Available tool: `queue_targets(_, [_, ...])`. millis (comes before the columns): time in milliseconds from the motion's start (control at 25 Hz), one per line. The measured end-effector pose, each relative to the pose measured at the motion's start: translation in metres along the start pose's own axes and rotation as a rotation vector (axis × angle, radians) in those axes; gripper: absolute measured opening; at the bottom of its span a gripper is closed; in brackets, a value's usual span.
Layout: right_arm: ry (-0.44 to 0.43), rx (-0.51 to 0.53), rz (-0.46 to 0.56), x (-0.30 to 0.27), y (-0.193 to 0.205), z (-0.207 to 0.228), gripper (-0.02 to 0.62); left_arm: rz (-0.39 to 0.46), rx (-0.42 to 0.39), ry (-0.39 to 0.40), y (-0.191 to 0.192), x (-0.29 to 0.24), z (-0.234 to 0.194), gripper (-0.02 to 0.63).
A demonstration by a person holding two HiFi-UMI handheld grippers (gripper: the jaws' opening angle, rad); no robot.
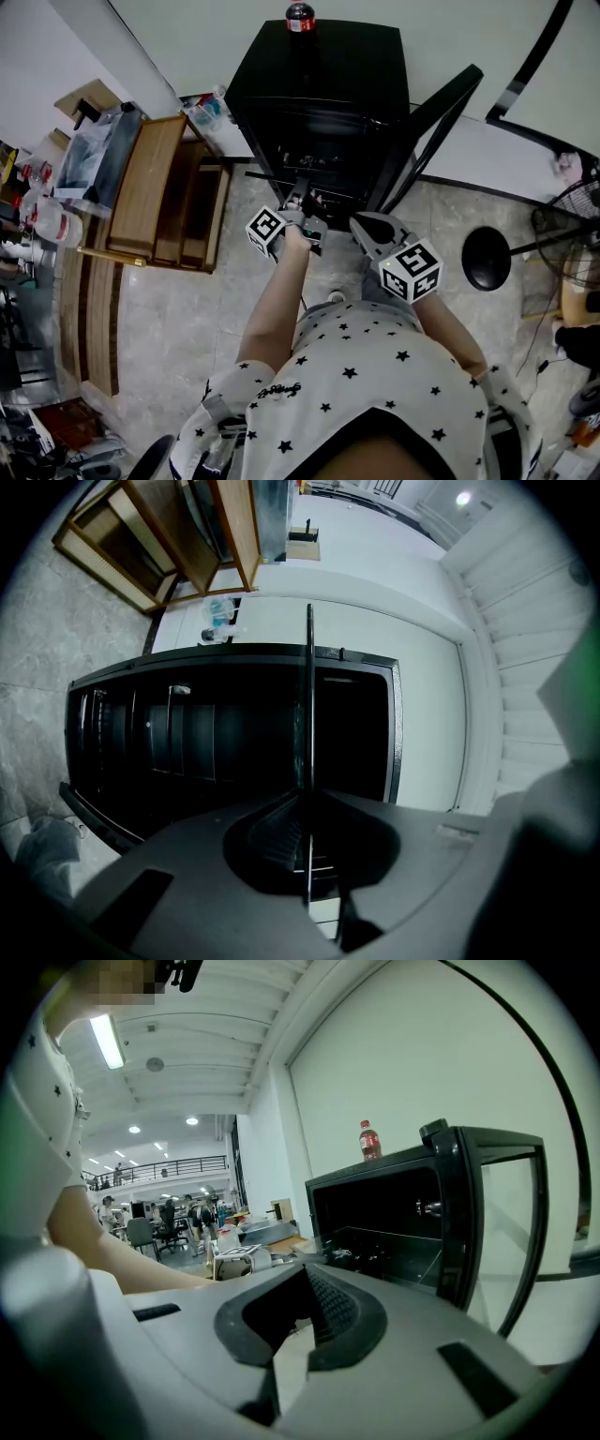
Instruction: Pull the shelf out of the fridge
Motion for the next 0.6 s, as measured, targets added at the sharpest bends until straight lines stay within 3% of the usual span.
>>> queue_targets(600, [-0.005, 0.019, 0.014, 0.0, -0.003, -0.0036, -0.008, 0.001, 0.001, 0.002, -0.0003, 0.0004, 0.0, 0.031])
Point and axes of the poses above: the fingertips, and each gripper's own axes: x backward along the fingers, z to its right, y out of its underside, the point moved 3 cm from there along x, backward along the fingers, and after that the axes turned 9 degrees about -x, right-handed, at the moved point
